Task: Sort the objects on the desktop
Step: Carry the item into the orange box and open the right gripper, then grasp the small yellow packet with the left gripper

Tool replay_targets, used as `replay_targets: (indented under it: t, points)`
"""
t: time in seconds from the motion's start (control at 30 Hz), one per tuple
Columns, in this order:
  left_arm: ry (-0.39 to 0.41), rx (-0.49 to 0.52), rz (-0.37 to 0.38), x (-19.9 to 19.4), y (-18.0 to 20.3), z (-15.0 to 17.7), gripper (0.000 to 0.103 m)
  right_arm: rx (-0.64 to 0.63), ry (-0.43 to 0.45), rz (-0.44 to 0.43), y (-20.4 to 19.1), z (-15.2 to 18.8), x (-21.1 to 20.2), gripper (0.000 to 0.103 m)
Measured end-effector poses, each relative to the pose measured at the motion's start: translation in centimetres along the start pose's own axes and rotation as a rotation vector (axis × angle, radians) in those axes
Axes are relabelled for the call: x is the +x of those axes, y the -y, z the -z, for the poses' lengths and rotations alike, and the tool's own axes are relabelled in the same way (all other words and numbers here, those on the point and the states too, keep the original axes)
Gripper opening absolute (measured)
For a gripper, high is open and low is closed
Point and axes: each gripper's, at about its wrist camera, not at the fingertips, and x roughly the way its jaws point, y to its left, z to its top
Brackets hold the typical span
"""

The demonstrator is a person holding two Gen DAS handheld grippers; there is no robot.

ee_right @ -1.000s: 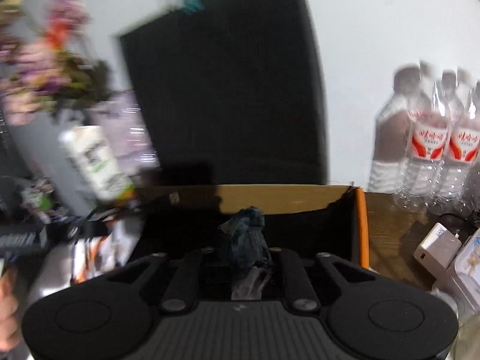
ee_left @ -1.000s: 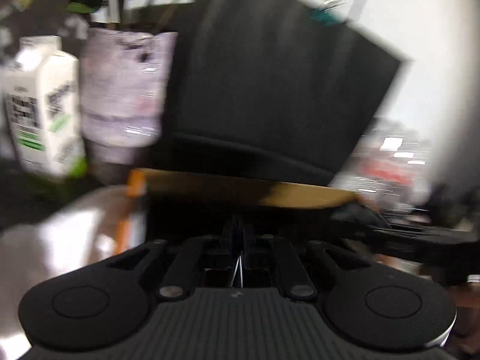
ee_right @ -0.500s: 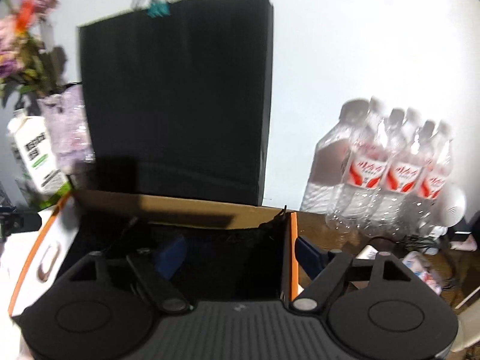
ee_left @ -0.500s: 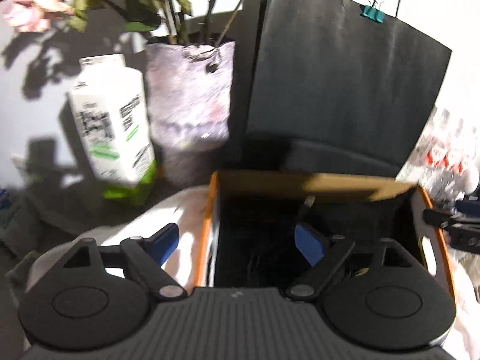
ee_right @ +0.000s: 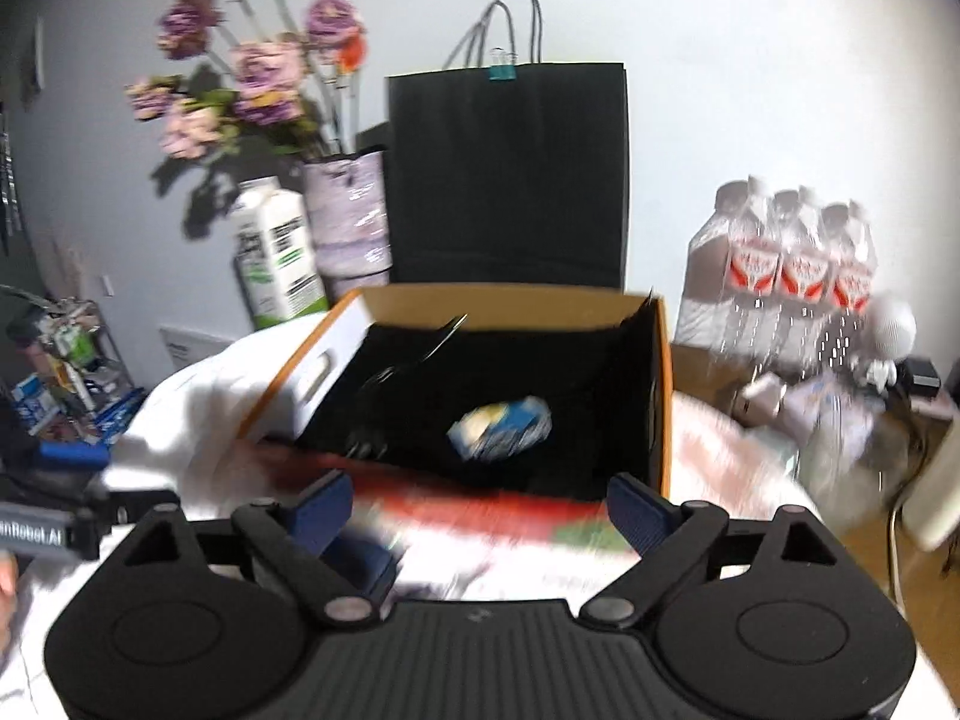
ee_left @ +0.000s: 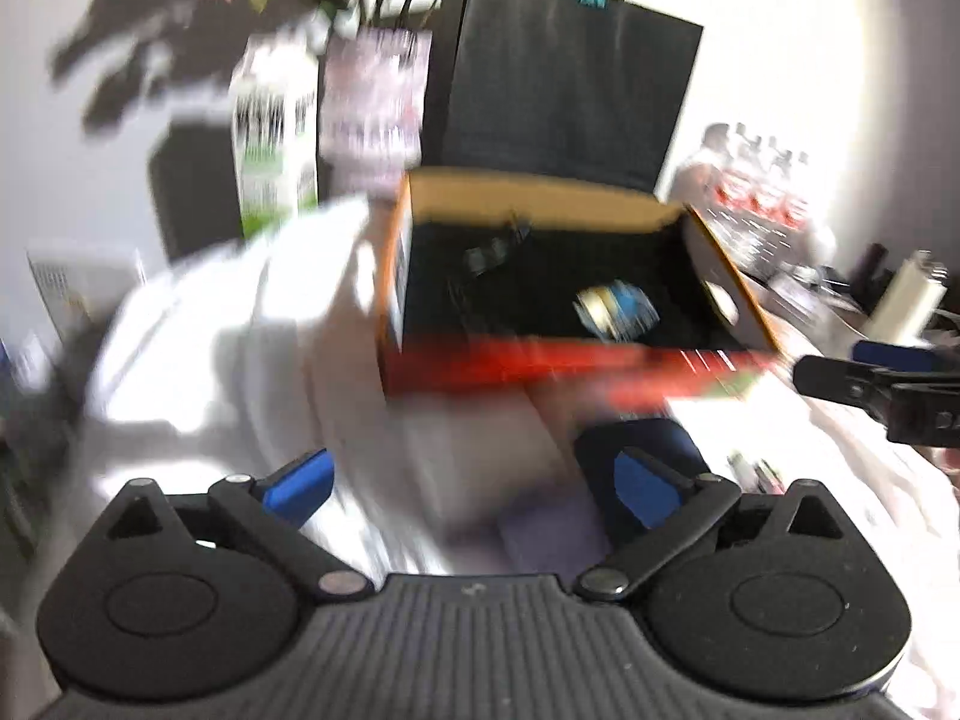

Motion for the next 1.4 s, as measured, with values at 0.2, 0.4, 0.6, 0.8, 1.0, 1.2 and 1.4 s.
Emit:
replay_targets:
  t: [0.2, 0.4, 0.6, 0.8, 1.0, 1.2, 1.4]
  points:
    - [0.066, -0.002, 0.06, -5.7, 0.4, 8.7, 0.102, 0.04, 0.042, -0.026, -2.6, 9.7, -5.7, 0.101]
    - [0.162, 0.037, 0.013, -10.4, 2.4, 14.8, 0.103, 0.047, 0.075, -0.019, -4.6, 18.4, -10.4, 0.102]
    - [0.204, 0.056, 0.022, -12.0, 3.0, 19.0, 0.103, -0.022, 0.185, 0.055, -5.9, 23.9, -13.8, 0.103]
    - [0.161, 0.041, -0.019, -9.5, 3.2, 19.5, 0.103, -0.108, 0.228, 0.104, -6.4, 24.2, -13.7, 0.103]
    - [0.149, 0.023, -0.052, -7.6, 3.0, 19.7, 0.103, -0.075, 0.189, 0.084, -6.0, 24.6, -12.2, 0.103]
    - [0.143, 0.029, -0.063, -5.8, 3.4, 19.4, 0.103, -0.046, 0.167, 0.068, -5.4, 24.3, -10.8, 0.103]
    - [0.225, 0.001, -0.075, -5.4, 2.9, 18.5, 0.103, -0.04, 0.137, 0.055, -5.1, 23.6, -9.3, 0.103]
